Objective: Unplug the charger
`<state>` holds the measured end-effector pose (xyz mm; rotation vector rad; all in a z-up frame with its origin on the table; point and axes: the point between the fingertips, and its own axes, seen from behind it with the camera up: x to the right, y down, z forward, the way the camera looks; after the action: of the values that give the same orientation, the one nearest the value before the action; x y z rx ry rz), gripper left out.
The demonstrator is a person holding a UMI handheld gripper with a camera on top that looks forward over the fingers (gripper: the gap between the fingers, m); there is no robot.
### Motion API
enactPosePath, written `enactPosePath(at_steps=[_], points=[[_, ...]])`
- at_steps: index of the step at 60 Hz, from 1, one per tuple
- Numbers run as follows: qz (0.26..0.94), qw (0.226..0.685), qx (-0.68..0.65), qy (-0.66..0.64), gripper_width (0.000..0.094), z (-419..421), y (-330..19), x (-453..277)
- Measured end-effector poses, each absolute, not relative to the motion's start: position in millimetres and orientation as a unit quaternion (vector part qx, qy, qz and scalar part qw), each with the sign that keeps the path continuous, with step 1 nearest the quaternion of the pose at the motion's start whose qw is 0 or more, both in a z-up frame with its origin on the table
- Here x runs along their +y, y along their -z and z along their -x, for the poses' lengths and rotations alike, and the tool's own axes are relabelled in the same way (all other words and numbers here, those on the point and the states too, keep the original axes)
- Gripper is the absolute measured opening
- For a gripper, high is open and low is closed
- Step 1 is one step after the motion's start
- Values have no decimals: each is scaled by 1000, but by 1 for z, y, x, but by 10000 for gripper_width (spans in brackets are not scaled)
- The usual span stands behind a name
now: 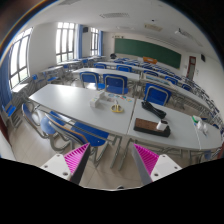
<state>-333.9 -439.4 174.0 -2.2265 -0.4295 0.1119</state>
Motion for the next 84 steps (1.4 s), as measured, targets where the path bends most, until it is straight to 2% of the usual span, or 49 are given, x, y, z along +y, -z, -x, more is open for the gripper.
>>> enactPosePath(at_steps=[6, 9, 20, 32, 40, 43, 48, 50, 51, 64, 71, 73, 75, 81, 84], points=[[898, 410, -158, -28, 855, 314, -170, -446], [900, 410, -148, -18, 856, 286, -134, -415], [902, 420, -98, 7, 855, 173, -77, -323], [883, 467, -46, -3, 847, 129, -56, -207], [878, 477, -34, 4, 841, 122, -39, -150], [878, 478, -28, 7, 774, 121, -30, -136], [875, 483, -26, 9, 490, 119, -22, -122], [871, 491, -22, 7, 473, 119, -25, -119], [870, 493, -20, 13, 415, 116, -24, -118], [875, 484, -23, 7, 230, 116, -25, -118], [880, 474, -20, 5, 201, 118, -25, -120], [879, 476, -18, -2, 203, 117, -32, -120], [858, 514, -16, -14, 201, 120, -68, -115], [764, 644, -32, -13, 200, 100, -240, -111], [736, 676, -26, -4, 198, 77, -308, -106]])
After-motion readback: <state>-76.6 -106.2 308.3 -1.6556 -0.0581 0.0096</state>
